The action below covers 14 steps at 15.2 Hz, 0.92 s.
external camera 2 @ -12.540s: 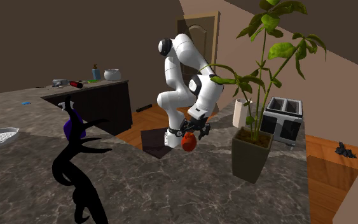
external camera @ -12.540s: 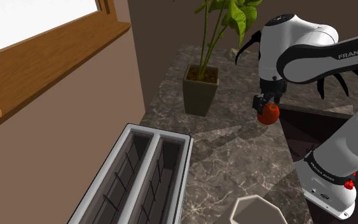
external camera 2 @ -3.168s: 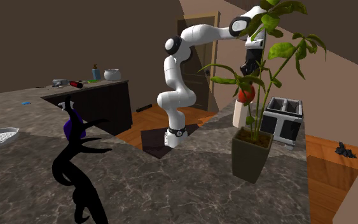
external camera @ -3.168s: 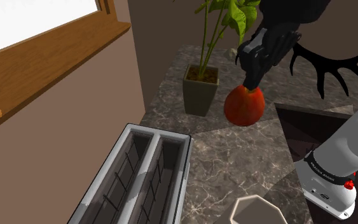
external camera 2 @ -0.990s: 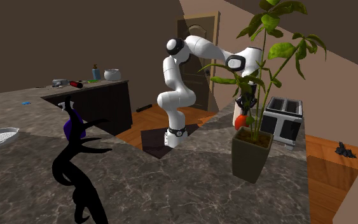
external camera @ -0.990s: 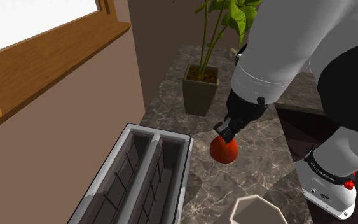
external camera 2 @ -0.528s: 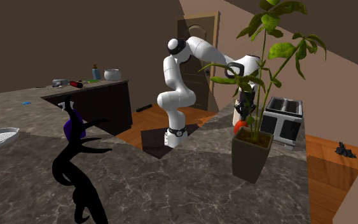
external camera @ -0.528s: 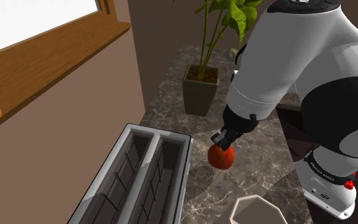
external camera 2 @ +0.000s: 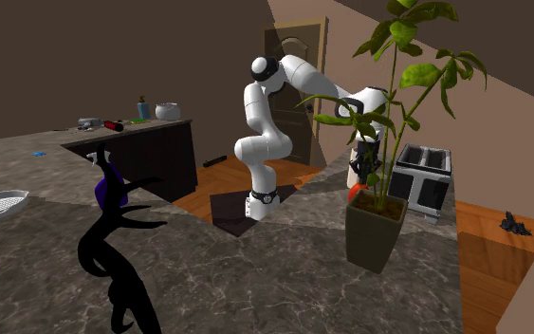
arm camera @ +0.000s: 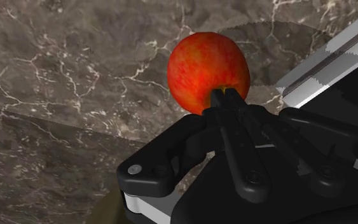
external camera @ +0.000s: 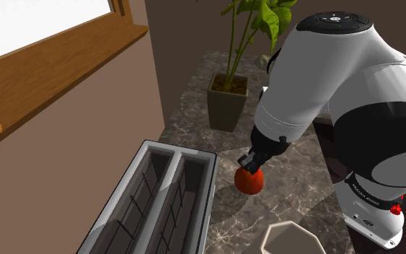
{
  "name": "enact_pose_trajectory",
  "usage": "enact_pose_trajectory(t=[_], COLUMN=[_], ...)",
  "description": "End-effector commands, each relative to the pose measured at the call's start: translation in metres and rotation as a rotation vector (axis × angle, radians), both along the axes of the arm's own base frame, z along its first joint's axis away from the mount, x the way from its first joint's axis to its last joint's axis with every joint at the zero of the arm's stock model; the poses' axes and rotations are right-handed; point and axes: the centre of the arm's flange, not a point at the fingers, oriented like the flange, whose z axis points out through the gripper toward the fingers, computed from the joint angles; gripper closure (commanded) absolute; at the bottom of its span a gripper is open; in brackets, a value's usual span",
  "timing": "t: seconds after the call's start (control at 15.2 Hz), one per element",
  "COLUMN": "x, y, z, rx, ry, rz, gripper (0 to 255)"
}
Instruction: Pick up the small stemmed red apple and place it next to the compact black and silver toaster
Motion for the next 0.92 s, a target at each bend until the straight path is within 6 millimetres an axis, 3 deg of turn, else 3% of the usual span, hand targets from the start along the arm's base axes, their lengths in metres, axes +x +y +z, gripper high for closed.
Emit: enact_pose_trajectory(t=[0.0, 0.07, 0.13, 0.46, 0.73, 0.86], x=[0.0, 0.0, 0.0, 0.0, -0.004, -0.004], y=[0.0, 0.0, 0.0, 0.0, 0.002, 0.002], z=[0.0, 0.0, 0.0, 0.0, 0.05, 0.05], rx=[0.0, 0.0, 0.0, 0.0, 0.0, 0.0], ry=[0.0, 0.0, 0.0, 0.0, 0.0, 0.0], rz=[0.0, 0.0, 0.0, 0.0, 0.0, 0.0], gripper=[255, 255, 0, 0, 0, 0])
